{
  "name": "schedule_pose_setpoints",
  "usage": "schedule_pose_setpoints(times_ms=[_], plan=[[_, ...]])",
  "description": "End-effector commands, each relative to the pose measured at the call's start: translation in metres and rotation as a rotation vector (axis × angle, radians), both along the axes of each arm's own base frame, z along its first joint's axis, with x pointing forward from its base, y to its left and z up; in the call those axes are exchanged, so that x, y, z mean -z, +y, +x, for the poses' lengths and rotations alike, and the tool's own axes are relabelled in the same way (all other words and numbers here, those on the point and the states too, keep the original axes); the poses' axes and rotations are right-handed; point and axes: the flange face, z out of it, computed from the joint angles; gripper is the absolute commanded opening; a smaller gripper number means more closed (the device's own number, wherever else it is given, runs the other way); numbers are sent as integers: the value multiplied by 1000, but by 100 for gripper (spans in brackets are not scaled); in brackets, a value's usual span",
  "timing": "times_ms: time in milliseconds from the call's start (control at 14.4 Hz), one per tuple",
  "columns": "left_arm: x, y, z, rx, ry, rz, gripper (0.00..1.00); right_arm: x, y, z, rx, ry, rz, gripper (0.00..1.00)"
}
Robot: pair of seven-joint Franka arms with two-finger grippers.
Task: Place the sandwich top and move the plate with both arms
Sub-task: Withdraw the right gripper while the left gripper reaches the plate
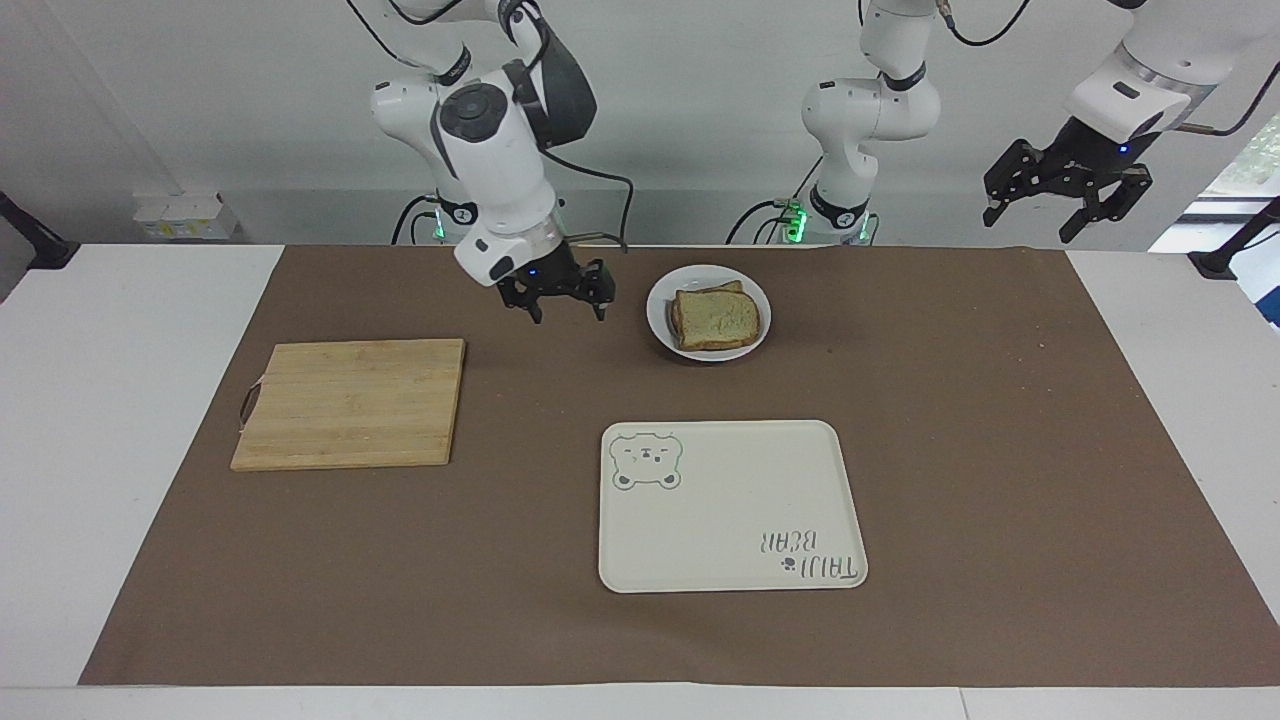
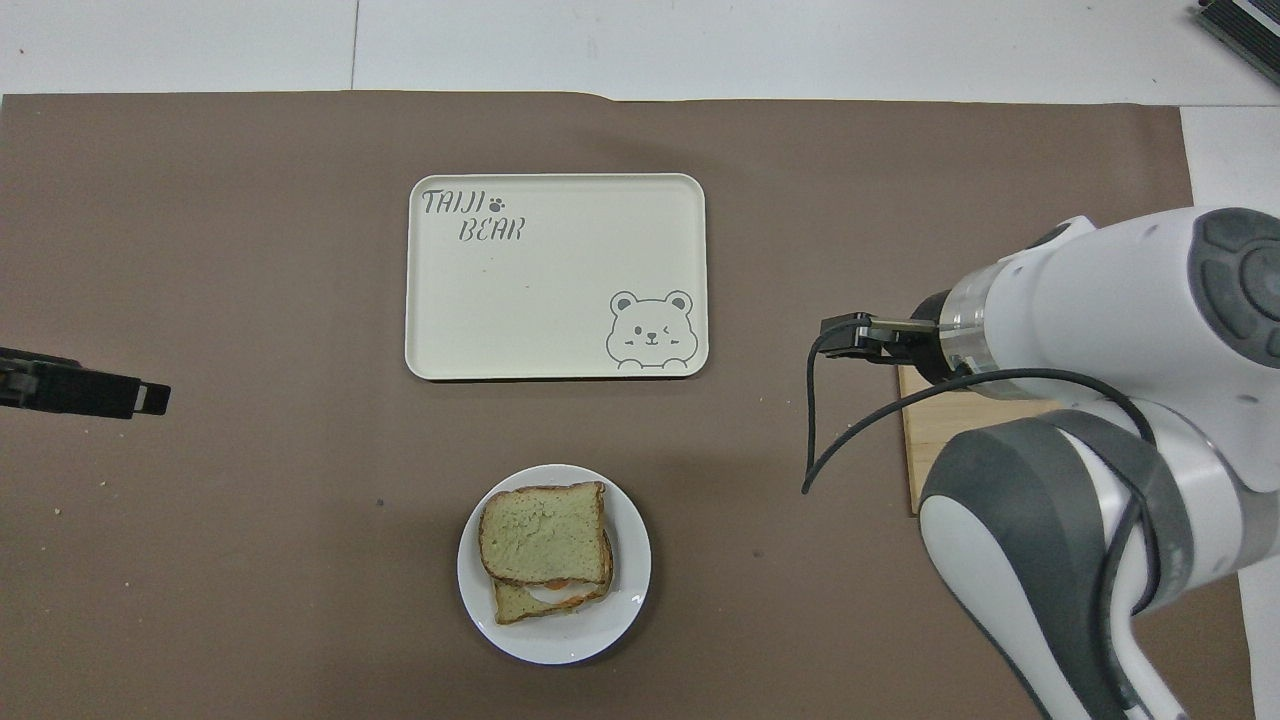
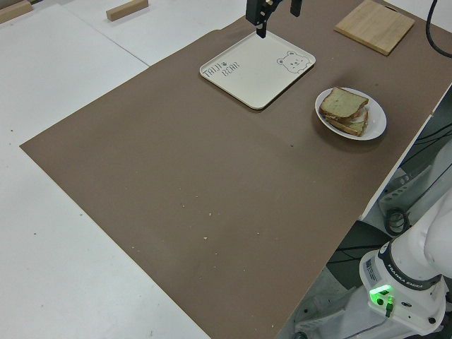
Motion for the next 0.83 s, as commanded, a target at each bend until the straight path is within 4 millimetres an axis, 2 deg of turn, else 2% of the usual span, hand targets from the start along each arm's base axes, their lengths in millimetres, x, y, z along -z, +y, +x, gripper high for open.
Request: schedule_pose_setpoints(times_ms=[0,208,346,416,623,762], plan=[[46,-4,-36,-35,-21,-81,100,-35,-8,2,-8,-29,-68,100],[92,-14,-50,-72,56,-195,100,-68,-35,5,41,-32,-70,100],[116,-23,-58,-99,53,-238,100,-83,-52,7,73,-33,-73,100],[129,-33,-64,-102,57,-262,100,-88,-65,8,95,-34,-73,100],[181,-37,-79,-83,67,-328,100,-110,-103,8,162,-35,-68,100],[204,-37,-89,-60,98,-337,100,-121,-131,5,206,-21,-59,100]])
